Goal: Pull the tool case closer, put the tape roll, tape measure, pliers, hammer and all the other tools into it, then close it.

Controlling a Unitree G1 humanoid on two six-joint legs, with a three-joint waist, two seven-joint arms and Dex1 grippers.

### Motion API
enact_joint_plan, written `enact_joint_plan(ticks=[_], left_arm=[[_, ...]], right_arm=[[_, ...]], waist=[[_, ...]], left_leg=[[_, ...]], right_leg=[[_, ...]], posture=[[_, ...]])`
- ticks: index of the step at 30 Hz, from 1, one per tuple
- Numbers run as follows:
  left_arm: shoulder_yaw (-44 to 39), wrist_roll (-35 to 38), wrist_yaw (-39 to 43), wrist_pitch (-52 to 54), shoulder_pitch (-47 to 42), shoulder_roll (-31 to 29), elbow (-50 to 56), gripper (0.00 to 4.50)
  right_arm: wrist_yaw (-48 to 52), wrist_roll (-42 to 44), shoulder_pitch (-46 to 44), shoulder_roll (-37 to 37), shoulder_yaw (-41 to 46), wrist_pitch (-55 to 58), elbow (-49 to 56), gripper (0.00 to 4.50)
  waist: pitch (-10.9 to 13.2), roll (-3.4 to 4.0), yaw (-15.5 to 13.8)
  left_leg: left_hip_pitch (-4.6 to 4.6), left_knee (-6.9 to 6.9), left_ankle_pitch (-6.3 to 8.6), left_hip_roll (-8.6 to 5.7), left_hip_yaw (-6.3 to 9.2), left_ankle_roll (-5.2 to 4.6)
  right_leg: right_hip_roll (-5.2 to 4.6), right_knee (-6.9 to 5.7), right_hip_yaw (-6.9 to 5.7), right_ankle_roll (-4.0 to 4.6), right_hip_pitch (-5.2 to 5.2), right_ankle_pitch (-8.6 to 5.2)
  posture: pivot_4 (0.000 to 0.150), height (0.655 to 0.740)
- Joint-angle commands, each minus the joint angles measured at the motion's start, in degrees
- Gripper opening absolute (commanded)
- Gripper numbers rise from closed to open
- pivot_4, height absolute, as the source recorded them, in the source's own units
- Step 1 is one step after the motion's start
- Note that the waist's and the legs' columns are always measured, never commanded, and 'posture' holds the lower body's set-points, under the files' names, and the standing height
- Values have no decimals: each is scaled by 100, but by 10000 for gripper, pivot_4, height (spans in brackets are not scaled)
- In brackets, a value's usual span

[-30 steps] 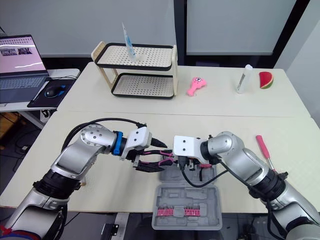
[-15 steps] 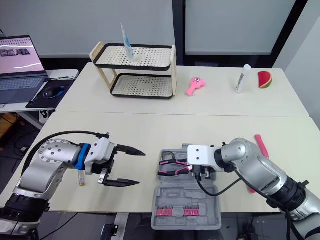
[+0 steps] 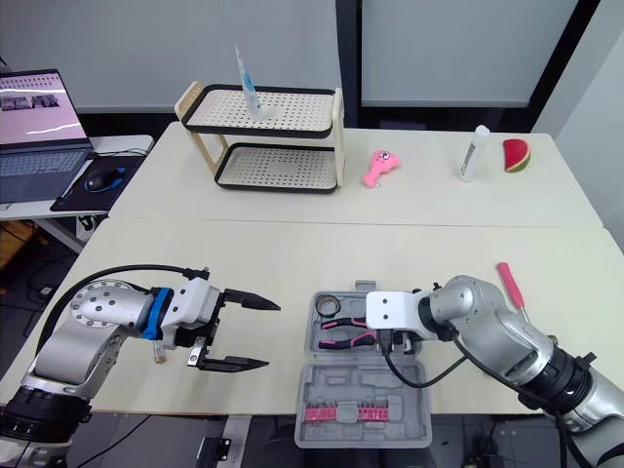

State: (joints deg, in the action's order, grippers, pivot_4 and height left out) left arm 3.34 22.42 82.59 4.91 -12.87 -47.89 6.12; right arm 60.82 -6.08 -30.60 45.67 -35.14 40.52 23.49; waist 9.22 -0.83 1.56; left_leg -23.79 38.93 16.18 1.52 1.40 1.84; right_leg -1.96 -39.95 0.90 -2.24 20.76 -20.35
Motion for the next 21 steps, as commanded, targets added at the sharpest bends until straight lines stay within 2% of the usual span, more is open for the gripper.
enact_joint_plan(ticks=[1, 21], left_arm=[[-97, -18, -24, -69, -61, -84, 43, 45000], [-133, 32, -88, -9, 125, -155, 218, 45000]], right_arm=[[-47, -125, -32, -83, 30, -116, -11, 12858], [-50, -633, -84, -691, -307, -222, -586, 12858]], waist=[[0, 0, 0], [0, 0, 7]], left_leg=[[0, 0, 0, 0, 0, 1], [0, 0, -3, 1, -2, 5]], right_leg=[[0, 0, 1, 0, 0, 0], [2, -4, 1, 0, 6, 0]], posture=[[1500, 7400], [1500, 7400]])
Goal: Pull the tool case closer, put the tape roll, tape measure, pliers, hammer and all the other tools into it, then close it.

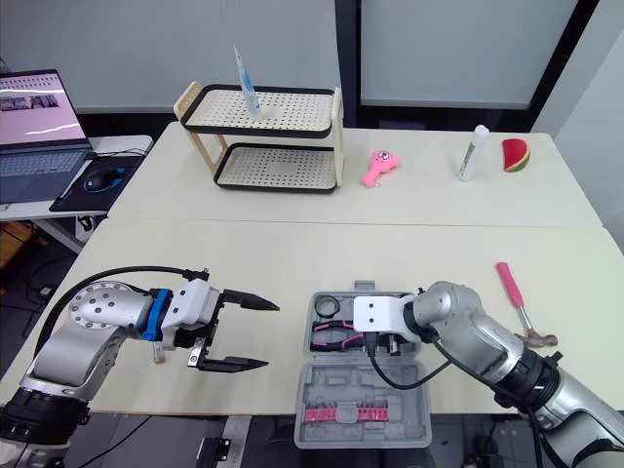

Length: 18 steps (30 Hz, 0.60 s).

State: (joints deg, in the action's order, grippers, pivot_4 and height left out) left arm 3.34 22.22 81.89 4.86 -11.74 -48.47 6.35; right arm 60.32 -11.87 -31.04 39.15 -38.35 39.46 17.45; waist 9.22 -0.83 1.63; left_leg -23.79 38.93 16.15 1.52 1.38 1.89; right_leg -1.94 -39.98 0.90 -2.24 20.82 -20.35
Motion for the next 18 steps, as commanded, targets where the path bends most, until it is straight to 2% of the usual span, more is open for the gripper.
enact_joint_plan(ticks=[1, 10, 12, 18], left_arm=[[-128, 55, -26, 7, 12, -101, 203, 45000], [-116, 50, -53, 49, -2, -105, 210, 45000], [-109, 39, -48, 31, 3, -96, 192, 45000], [-81, 13, -35, -11, -20, -71, 135, 45000]], right_arm=[[-1, -57, -29, -67, 16, -125, -37, 12858], [115, -86, 66, -78, 22, -208, -145, 12858], [161, -24, 77, -75, 71, -181, -91, 20015], [434, 197, -147, 81, 427, -123, 212, 29401]], waist=[[0, 0, 0], [0, 0, 1], [0, 0, 1], [0, 0, 1]], left_leg=[[0, 0, 0, 0, 0, 0], [0, 0, 0, 0, 0, 1], [0, 0, 0, 0, 0, 1], [0, 0, 0, 0, 0, 0]], right_leg=[[0, 0, 0, 0, 0, 0], [0, -1, 0, 0, 1, 0], [0, -1, 0, 0, 1, 0], [0, -1, 0, 0, 1, 0]], posture=[[1500, 7400], [1500, 7400], [1500, 7400], [1500, 7400]])
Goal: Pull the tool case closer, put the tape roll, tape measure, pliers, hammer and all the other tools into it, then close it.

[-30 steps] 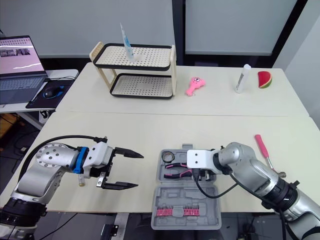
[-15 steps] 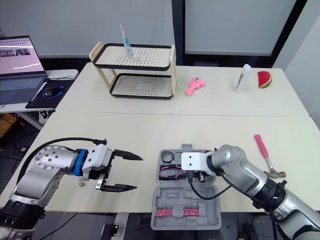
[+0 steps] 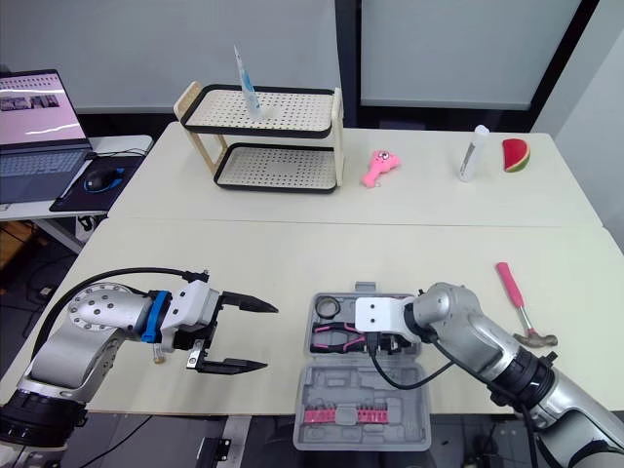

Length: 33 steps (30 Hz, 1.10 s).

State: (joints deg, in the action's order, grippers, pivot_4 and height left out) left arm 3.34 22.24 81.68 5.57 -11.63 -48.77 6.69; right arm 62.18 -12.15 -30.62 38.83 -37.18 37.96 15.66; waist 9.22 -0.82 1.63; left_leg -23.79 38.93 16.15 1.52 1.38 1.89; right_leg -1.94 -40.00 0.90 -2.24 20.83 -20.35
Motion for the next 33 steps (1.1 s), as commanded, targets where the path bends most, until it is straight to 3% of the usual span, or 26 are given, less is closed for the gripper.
enact_joint_plan(ticks=[1, 6, 11, 21, 30, 33], left_arm=[[-76, 8, -11, -90, -36, -37, 95, 45000], [-24, -35, 15, -168, -128, 16, -31, 45000], [6, -23, -10, -229, -192, 108, -32, 45000], [-45, 33, -49, -304, -221, 248, -1, 45000], [-17, 0, 26, -361, -238, 268, -64, 45000], [-4, -29, 21, -395, -257, 289, -83, 45000]], right_arm=[[357, 304, -241, 176, 397, 54, 474, 30862], [739, 837, -438, 364, 842, 214, 759, 30862], [294, 1167, -176, 109, 1388, -323, 725, 30862], [-1197, 1167, 1395, -817, 1740, -1714, 522, 13962], [-1652, 962, 1576, -1081, 1622, -2473, -451, 621], [-1640, 928, 1598, -1112, 1572, -2634, -651, 136]], waist=[[0, 0, 0], [0, 0, -3], [0, 0, -1], [-2, -2, 7], [-2, -2, 2], [-2, -2, 2]], left_leg=[[0, 0, 0, 0, 0, 0], [0, 0, 1, 0, 2, -1], [-1, 0, 1, 1, 0, -2], [-1, 0, -1, 3, -3, 2], [0, 0, -3, 4, -4, 5], [0, 0, -3, 4, -4, 5]], right_leg=[[0, 0, 0, 0, 0, 0], [0, 0, -1, 0, 0, 0], [0, 0, 0, 0, 0, 0], [2, -4, 3, 0, 0, 0], [8, -3, 3, 0, 0, 0], [9, -3, 3, 0, 0, 0]], posture=[[1500, 7400], [1500, 7400], [1500, 7400], [1500, 7400], [1500, 7400], [1500, 7400]])
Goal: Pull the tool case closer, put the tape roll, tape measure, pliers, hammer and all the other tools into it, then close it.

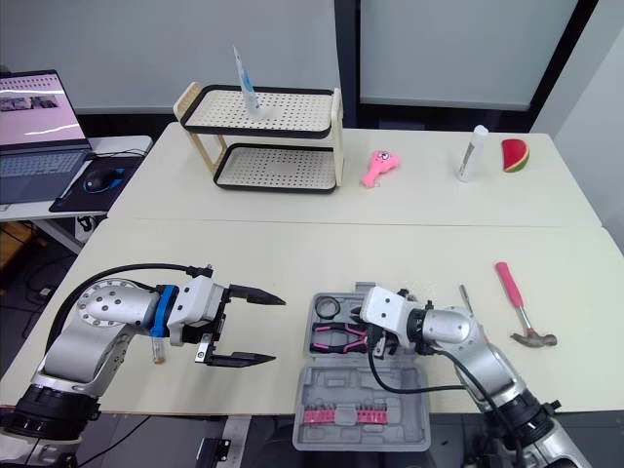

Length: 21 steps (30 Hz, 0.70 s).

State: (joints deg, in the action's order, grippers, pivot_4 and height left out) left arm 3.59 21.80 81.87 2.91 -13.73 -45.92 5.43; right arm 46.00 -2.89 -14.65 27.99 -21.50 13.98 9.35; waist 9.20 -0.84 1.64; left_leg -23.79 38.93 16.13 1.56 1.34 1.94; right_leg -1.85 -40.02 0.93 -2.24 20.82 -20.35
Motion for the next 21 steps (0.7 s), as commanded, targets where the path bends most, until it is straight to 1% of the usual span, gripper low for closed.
enact_joint_plan(ticks=[1, 6, 14, 21], left_arm=[[-26, 11, -1, -132, -41, 7, 46, 45000], [-15, 0, -18, -144, -1, 1, 54, 45000], [-34, -3, -61, -122, 125, -35, 159, 45000], [-81, 19, -117, -98, 298, -77, 298, 45000]], right_arm=[[-20, -19, 19, -33, -4, -291, -95, 136], [-11, -137, 125, -19, -68, -536, -505, 136], [-31, -326, 176, -54, -164, -581, -980, 136], [15, -322, 269, -6, -91, -703, -985, 136]], waist=[[0, 0, 0], [0, 0, -2], [-9, -2, -2], [-13, -3, -8]], left_leg=[[0, 0, 0, 0, 0, 0], [0, 0, 0, 0, 0, 0], [3, 0, 0, 1, -1, 0], [13, 0, 1, 1, 3, -2]], right_leg=[[0, 0, 0, 0, 0, 0], [0, 0, 0, 0, 0, 0], [0, -1, 1, 0, -3, 0], [0, 2, 0, 0, -16, 0]], posture=[[1500, 7400], [1500, 7400], [1500, 7400], [1500, 7400]])
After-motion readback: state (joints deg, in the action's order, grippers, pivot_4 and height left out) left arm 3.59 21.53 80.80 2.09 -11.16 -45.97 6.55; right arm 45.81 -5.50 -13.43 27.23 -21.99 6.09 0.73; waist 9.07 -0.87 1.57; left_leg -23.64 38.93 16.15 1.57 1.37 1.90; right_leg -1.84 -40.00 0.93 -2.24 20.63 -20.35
